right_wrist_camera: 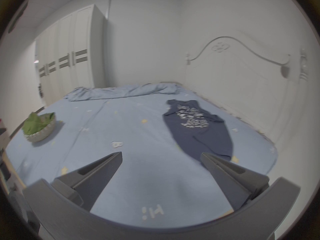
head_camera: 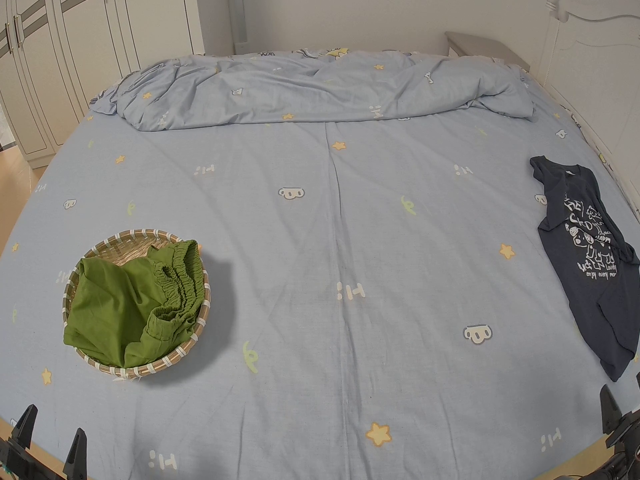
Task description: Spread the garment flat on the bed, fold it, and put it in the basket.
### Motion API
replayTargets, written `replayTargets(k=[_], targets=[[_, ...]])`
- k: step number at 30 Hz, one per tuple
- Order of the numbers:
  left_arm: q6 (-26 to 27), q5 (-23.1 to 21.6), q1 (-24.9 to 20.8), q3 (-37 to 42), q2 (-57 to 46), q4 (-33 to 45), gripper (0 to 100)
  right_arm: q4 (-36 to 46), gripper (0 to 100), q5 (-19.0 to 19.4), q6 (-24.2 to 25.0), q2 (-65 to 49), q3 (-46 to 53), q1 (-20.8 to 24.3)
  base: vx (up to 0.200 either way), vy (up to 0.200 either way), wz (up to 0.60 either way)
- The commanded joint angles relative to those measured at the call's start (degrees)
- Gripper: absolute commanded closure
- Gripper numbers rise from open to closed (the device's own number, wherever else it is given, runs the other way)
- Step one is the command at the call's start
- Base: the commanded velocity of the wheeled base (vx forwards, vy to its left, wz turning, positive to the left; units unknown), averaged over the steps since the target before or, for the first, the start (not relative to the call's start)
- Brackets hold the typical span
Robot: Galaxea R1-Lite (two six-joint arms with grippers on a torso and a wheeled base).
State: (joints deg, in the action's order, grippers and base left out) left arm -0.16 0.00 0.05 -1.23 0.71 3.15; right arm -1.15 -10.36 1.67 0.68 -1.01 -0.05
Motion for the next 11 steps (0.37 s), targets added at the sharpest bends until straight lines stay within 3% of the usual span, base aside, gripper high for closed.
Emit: replayTargets(k=[1,11], targets=[[0.0,0.0,0.0,0.0,-0.6,-0.1,0,2.3,0,11.4,-2.0,0.4,0.7,0.0,0.000,0.000,0.00],[0.0,0.0,0.0,0.0,-0.6,-0.1,0,1.4,0,10.9,-1.6,0.3,1.0,0.0,0.000,0.000,0.00]])
